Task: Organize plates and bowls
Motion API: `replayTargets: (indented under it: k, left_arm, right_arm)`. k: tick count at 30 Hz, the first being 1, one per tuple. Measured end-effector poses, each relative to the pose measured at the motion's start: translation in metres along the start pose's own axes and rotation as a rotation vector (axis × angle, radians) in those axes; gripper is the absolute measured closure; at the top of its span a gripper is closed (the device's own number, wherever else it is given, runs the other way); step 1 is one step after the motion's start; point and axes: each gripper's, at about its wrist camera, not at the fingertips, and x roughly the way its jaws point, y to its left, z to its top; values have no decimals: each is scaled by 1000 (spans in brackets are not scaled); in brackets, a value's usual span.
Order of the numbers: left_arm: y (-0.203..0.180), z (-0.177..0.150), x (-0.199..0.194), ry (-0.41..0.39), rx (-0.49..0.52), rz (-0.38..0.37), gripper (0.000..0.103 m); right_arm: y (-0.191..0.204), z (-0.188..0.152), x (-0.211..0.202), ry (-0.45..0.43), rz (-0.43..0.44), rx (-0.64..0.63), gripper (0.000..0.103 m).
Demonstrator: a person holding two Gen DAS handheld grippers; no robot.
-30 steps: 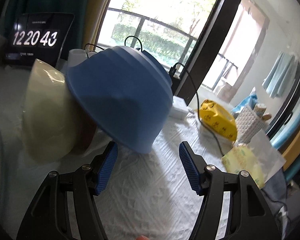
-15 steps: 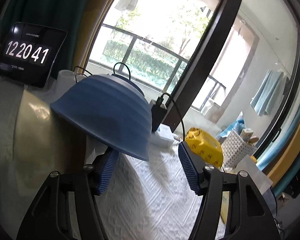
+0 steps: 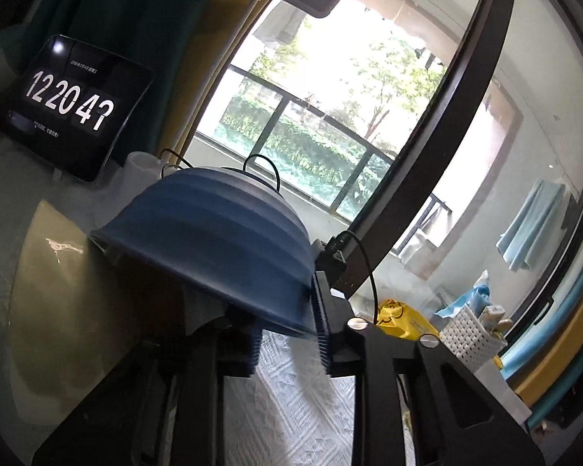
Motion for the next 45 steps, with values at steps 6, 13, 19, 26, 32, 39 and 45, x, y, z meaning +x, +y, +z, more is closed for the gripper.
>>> replayTargets:
  k: [6,13,19,26,32,39,45]
  left_arm:
    - [-5,5,-1,-31,9,0,42]
    - [-22,12,-9,-76,34,-17,42]
    - [-42,15,-17,-105,56,-43,42]
    - [-73,8,-24,-103,76,-94,42]
    - [-98,-9,-17,-20,45,-175,42]
    - [-119,-37,-8,61,6,-210,42]
    - [-136,-49,-12,79,39,-216,60]
  right_arm:
    - [-19,3,-4,-21,-31,66,94]
    - [-47,9,-18,-27,-44,161,95]
    - [-89,7,-42,-29,-66,289,96]
    - [-121,-5,-93,-39,-85,328,98]
    - [-137,-27,-132,4,-28,387,98]
    - [-134,-56,-161,67,42,437,98]
    - [-138,-69,-173,88,88,482,98]
